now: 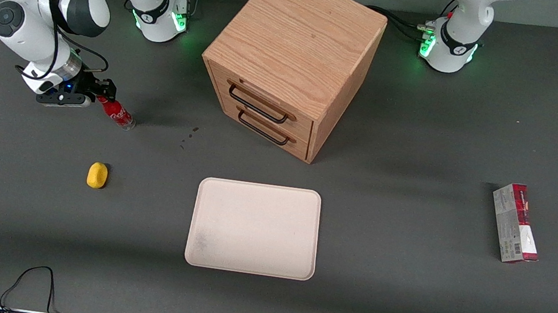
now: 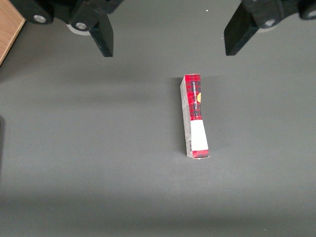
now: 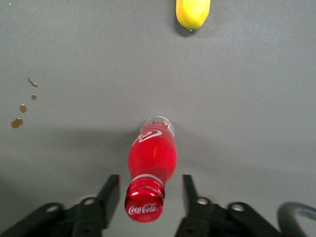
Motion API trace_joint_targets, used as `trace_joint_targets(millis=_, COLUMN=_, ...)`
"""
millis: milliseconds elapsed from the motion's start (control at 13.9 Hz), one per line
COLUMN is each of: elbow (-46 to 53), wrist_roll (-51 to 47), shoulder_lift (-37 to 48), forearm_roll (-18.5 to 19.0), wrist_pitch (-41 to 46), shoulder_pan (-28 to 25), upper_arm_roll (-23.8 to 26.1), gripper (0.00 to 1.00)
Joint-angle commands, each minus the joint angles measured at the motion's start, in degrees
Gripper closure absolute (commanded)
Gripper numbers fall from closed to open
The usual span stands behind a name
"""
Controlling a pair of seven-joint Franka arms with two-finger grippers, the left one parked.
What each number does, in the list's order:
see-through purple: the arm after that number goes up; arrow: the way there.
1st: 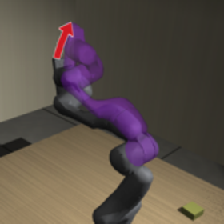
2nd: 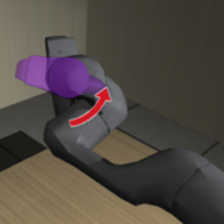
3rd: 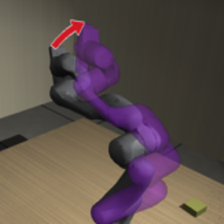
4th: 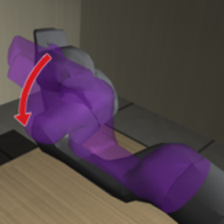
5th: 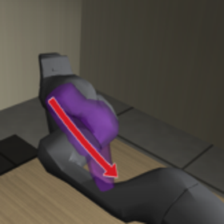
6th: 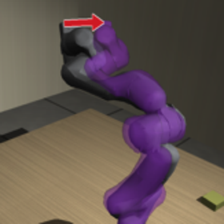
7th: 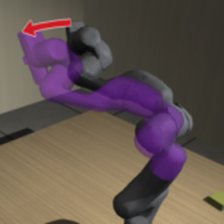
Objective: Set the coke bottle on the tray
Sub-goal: 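Lower the right gripper around the bottle's cap end and close it, then lift the bottle and carry it toward the white tray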
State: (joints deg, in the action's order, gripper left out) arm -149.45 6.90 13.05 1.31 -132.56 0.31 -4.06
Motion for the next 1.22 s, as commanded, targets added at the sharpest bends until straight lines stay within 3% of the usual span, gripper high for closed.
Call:
trace_joint_targets(millis=0, elbow=-0.1, wrist_roll=1.2, shoulder_lift=0.2, forearm_roll=0.4, wrist_pitch=0.3, shoulder_pan=-0.8, upper_arm_roll=-0.8, gripper=0.76)
trace_joint_targets(millis=144, elbow=0.0, wrist_roll=1.2, shoulder_lift=0.3, forearm_roll=0.4, wrist_pitch=0.4, shoulder_pan=-0.8, upper_arm_roll=-0.8, gripper=0.83)
trace_joint_targets(millis=431, elbow=3.6, wrist_roll=1.2, shoulder_lift=1.6, forearm_roll=0.4, wrist_pitch=5.9, shoulder_pan=-0.8, upper_arm_roll=-0.5, gripper=0.86)
trace_joint_targets(millis=935, elbow=29.5, wrist_roll=2.1, shoulder_lift=1.2, forearm_roll=0.4, wrist_pitch=35.8, shoulder_pan=-0.8, upper_arm_roll=-0.2, gripper=0.86)
trace_joint_targets(millis=1150, elbow=40.5, wrist_roll=4.1, shoulder_lift=-0.1, forearm_roll=0.5, wrist_pitch=43.9, shoulder_pan=-0.9, upper_arm_roll=0.2, gripper=0.88)
